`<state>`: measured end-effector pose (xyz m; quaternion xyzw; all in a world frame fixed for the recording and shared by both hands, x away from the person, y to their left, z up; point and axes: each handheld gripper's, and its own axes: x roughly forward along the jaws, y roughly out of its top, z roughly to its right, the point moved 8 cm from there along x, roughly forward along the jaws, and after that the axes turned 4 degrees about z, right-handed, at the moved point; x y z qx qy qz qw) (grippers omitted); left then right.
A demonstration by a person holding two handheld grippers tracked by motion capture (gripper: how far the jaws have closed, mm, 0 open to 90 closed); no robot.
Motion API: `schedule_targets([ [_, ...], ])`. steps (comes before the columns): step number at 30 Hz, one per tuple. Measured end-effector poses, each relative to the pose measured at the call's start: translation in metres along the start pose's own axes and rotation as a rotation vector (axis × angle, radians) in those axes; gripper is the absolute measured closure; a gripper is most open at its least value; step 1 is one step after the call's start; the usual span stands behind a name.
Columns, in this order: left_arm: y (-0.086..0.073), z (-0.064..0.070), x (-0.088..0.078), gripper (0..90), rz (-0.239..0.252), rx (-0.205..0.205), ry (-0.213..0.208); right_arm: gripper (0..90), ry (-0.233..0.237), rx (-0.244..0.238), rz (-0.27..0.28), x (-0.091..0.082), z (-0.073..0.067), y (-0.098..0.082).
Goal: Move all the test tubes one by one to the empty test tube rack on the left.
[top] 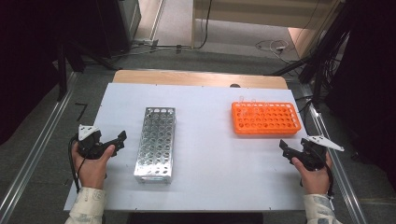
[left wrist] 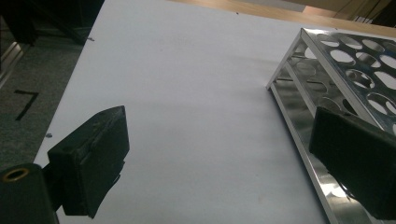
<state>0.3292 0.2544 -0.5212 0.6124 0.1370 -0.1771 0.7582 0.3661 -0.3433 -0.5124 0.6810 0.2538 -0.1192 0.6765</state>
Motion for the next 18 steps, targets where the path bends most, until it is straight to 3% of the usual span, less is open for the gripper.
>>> schedule_targets([
  [18,-0.0002,0.0018,0.0012,4.9,-0.003,0.001,-0.002,13.3,0.004,-0.025,0.001,0.0013,-0.0034,0.0016],
])
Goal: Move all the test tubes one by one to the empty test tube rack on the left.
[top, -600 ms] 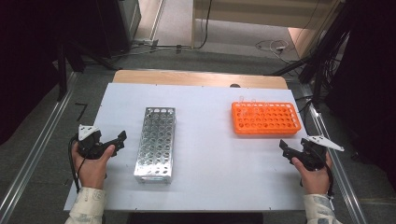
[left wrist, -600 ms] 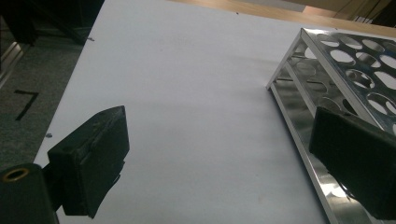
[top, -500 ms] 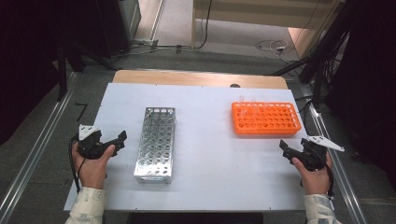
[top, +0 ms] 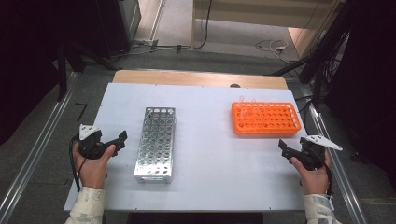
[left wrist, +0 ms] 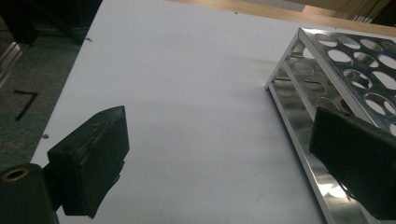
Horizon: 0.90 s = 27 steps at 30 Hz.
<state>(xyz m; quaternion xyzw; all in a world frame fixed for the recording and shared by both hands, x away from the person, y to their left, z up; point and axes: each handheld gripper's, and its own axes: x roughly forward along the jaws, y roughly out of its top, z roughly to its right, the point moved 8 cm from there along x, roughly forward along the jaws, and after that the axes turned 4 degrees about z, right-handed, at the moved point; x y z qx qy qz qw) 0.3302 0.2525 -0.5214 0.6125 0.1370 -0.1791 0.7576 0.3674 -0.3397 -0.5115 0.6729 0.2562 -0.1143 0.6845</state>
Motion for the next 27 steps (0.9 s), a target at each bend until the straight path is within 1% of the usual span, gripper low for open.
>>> schedule_targets([
  [4,0.001,0.001,0.000,4.9,0.003,0.000,-0.003,13.4,0.006,-0.012,0.004,0.001,-0.003,0.002],
  [7,0.001,0.001,0.000,4.9,0.003,-0.001,-0.007,13.5,0.007,-0.017,-0.004,0.003,-0.004,0.001],
  [9,0.001,0.002,0.000,5.0,0.006,0.005,-0.013,13.7,0.006,-0.023,-0.003,0.004,-0.004,0.001],
  [15,0.002,0.004,0.001,5.8,0.006,0.007,-0.014,14.6,0.001,-0.028,0.011,0.007,-0.006,0.007],
  [19,0.002,0.004,0.001,5.8,0.006,0.006,-0.012,14.6,0.007,-0.050,0.011,0.011,-0.008,0.011],
  [22,0.001,0.005,0.002,5.5,0.005,0.011,-0.012,14.7,0.008,-0.057,0.003,0.016,-0.009,0.013],
  [27,0.001,0.005,0.003,5.4,0.004,0.015,-0.013,14.8,0.010,-0.063,0.007,0.019,-0.011,0.016],
])
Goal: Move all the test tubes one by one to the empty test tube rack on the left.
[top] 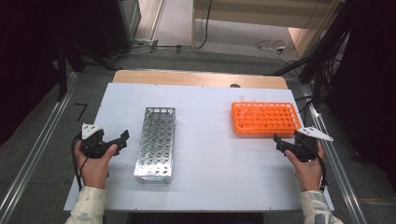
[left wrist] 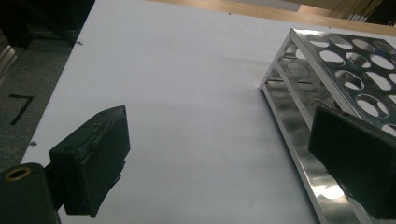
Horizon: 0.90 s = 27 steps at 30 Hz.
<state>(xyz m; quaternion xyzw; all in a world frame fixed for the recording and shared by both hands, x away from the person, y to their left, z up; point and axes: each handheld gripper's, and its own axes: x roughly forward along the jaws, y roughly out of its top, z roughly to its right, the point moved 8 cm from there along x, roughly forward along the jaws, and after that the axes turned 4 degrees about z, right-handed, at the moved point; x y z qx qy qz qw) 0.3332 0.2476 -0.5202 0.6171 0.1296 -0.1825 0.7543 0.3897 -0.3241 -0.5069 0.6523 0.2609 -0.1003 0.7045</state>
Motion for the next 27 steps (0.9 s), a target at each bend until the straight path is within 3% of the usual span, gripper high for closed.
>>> schedule_targets([
  [27,-0.001,0.000,0.002,5.4,-0.007,-0.007,0.003,23.1,-0.009,-0.047,0.034,0.036,-0.009,0.027],
])
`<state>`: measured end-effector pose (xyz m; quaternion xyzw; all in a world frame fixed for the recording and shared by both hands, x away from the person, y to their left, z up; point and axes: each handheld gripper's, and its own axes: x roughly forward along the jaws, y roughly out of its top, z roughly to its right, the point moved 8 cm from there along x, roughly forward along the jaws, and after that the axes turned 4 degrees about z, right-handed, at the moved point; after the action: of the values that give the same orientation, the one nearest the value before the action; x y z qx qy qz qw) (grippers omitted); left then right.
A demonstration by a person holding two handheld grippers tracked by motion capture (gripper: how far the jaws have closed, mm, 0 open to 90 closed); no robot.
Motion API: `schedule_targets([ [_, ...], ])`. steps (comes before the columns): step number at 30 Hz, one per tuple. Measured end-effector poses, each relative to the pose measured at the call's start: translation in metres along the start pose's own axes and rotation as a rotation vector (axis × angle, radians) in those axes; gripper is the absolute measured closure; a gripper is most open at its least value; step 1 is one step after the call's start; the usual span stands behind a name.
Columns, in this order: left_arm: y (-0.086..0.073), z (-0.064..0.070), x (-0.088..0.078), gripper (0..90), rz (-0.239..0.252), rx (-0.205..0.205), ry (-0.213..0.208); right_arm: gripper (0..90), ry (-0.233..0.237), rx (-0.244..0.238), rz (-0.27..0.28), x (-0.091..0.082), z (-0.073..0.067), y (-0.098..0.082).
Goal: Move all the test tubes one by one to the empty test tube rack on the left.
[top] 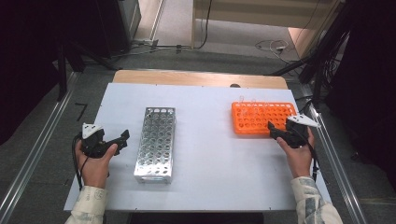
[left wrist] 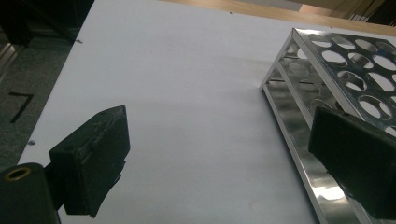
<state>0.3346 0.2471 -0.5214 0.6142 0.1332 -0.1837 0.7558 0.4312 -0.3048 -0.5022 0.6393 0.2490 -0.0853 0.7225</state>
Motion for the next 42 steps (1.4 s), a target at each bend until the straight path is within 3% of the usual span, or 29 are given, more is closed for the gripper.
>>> schedule_targets([
  [9,0.001,0.000,0.000,5.5,0.008,-0.009,-0.001,26.8,0.011,0.004,0.011,0.012,-0.005,0.009],
  [15,0.001,0.000,0.000,5.5,0.006,-0.008,-0.003,37.1,0.031,-0.016,0.026,0.023,-0.011,0.015],
  [28,0.001,0.000,0.001,5.5,0.005,-0.011,0.000,50.2,0.048,-0.026,0.030,0.040,-0.019,0.020],
  [36,0.000,-0.001,0.001,5.5,-0.001,-0.006,0.003,65.5,0.054,-0.041,0.028,0.049,-0.021,0.021],
  [42,-0.001,0.000,0.001,5.5,-0.005,-0.005,0.001,69.2,0.053,-0.043,0.026,0.051,-0.021,0.020],
])
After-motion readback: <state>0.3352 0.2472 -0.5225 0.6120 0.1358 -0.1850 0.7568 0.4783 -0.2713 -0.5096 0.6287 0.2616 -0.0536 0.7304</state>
